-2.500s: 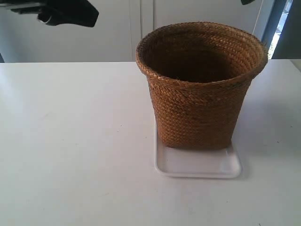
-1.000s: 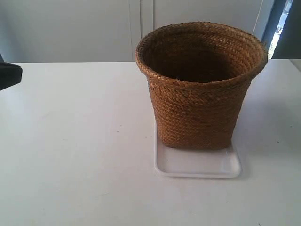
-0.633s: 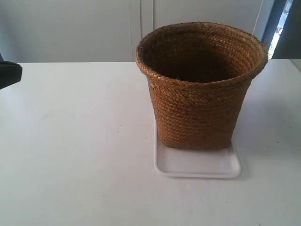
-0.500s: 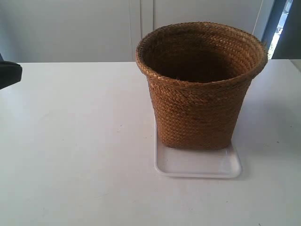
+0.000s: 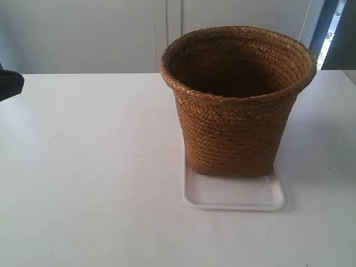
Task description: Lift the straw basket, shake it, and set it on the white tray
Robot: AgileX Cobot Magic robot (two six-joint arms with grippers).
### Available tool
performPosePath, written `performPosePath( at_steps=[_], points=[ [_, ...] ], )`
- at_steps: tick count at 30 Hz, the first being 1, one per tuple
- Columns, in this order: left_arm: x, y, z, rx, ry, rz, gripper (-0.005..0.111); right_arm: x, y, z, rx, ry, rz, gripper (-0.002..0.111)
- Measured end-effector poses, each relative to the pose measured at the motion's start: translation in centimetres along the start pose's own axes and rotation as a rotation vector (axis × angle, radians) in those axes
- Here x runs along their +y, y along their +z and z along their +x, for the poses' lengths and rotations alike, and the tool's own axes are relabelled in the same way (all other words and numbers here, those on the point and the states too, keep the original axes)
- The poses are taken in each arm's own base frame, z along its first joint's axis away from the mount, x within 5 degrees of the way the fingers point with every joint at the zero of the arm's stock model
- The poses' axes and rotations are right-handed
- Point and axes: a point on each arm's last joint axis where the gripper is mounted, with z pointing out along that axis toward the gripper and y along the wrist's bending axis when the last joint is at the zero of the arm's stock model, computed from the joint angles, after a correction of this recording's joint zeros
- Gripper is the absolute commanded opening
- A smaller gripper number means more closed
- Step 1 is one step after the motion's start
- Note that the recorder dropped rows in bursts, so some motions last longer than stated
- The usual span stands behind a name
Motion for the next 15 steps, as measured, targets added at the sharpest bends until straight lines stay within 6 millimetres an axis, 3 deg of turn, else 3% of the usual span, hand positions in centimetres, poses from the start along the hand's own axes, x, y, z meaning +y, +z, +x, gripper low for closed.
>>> performPosePath(
  at_steps=[9,15],
  points=[
    [0.7,0.1,-1.1,-0.231,-0.166,-0.088,0.0,0.0,0.0,0.0,0.0,0.0,0.0,0.004],
    [0.5,-1.1,1.5,-0.282,-0.256,-0.148,0.0,0.0,0.0,0.0,0.0,0.0,0.0,0.004]
  ],
)
